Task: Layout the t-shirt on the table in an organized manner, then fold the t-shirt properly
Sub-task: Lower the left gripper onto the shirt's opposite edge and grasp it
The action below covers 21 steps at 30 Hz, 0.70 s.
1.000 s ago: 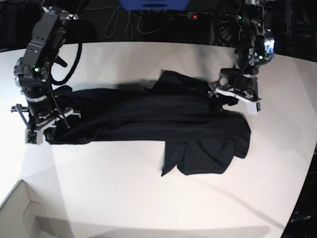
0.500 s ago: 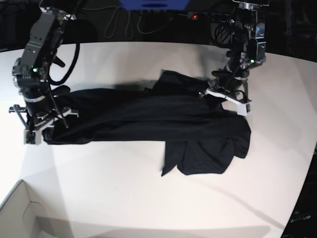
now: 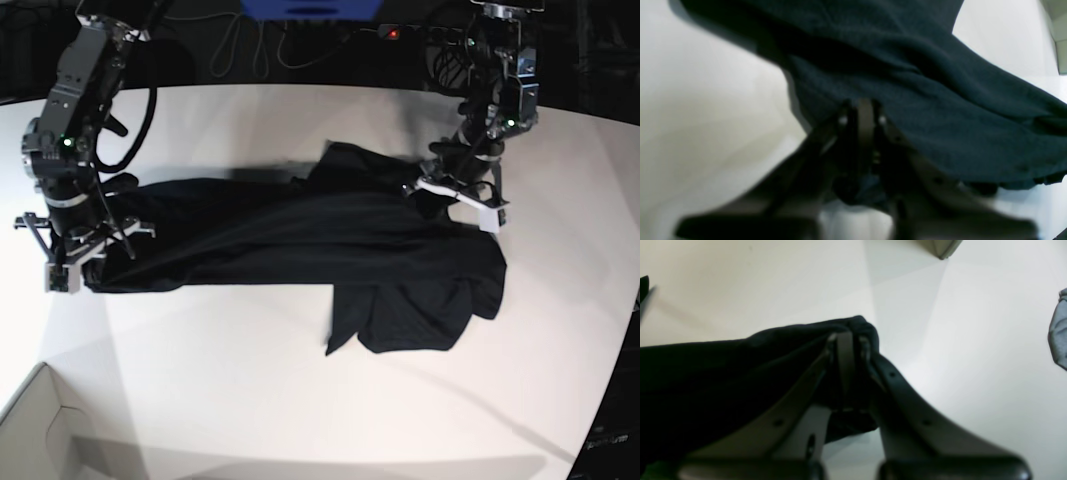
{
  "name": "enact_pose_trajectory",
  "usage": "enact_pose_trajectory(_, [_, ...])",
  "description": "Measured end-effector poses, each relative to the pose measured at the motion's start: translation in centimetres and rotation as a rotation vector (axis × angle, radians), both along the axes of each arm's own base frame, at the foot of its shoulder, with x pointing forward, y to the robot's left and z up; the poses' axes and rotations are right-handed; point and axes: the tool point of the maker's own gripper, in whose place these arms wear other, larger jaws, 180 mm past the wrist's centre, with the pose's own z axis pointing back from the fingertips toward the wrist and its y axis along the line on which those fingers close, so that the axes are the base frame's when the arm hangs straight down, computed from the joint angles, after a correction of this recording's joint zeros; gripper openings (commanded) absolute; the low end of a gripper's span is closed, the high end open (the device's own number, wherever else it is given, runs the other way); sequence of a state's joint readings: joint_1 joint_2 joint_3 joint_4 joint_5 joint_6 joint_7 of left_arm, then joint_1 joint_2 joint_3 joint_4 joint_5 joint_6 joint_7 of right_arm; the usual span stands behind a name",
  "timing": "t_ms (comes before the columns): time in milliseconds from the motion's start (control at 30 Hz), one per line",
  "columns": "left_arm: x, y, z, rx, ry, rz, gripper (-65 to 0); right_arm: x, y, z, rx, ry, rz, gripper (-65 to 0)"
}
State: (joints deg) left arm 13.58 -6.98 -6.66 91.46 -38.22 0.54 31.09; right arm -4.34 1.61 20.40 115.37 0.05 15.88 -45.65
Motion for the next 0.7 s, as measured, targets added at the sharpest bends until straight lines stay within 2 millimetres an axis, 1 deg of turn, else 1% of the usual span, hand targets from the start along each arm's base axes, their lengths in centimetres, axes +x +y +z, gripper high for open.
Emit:
enact_pose_trajectory(133, [-0.1, 0.0, -0.1, -0.001, 0.004, 0.001, -30.7, 0.0, 0.0, 0.0, 0.0, 0.003, -0.002, -65.0])
enact_pose_trajectory(167, [-0.2, 0.0, -0.1, -0.001, 0.005, 0.001, -25.8, 0.0, 0.0, 0.0, 0.0, 0.003, -0.002, -65.0])
enact_pose_trajectory(200, [-0.1, 0.0, -0.1, -0.001, 0.004, 0.001, -22.3, -0.1, 0.0, -0.1, 0.0, 0.004, -0.002, -65.0])
enact_pose_trajectory(267, [-0.1, 0.0, -0.1, 0.0, 0.004, 0.001, -20.4, 0.0, 0.0, 0.0, 0.0, 0.003, -0.002, -65.0])
enact_pose_trajectory(400, [-0.1, 0.1, -0.6, -0.001, 0.016, 0.004, -21.3, -0.1, -0.1, 0.0, 0.0, 0.003, -0.002, -65.0])
enact_pose_trajectory(433, [-0.1, 0.1, -0.7, -0.002, 0.019, 0.005, -22.1, -0.1, -0.1, -0.1, 0.0, 0.004, -0.002, -65.0])
enact_pose_trajectory(500, [-0.1, 0.3, -1.0, -0.003, 0.019, 0.013, -26.0, -0.1, -0.1, -0.1, 0.0, 0.004, -0.002, -65.0])
enact_pose_trajectory(567, [0.3, 0.4, -1.1, -0.006, 0.018, 0.017, -33.9, -0.1, -0.1, -0.1, 0.0, 0.005, -0.002, -65.0])
enact_pose_trajectory(600, [0.4, 0.4, -1.3, -0.007, 0.024, 0.015, -40.1, -0.1, -0.1, -0.1, 0.0, 0.005, -0.002, -65.0])
enact_pose_trajectory(633, [0.5, 0.3, -1.3, -0.008, 0.026, 0.015, -47.7, -0.1, -0.1, -0.1, 0.0, 0.006, -0.002, -65.0])
enact_pose_trajectory(700, [0.4, 0.3, -1.4, -0.01, 0.027, 0.015, -64.5, -0.1, -0.1, -0.1, 0.0, 0.004, -0.002, -65.0])
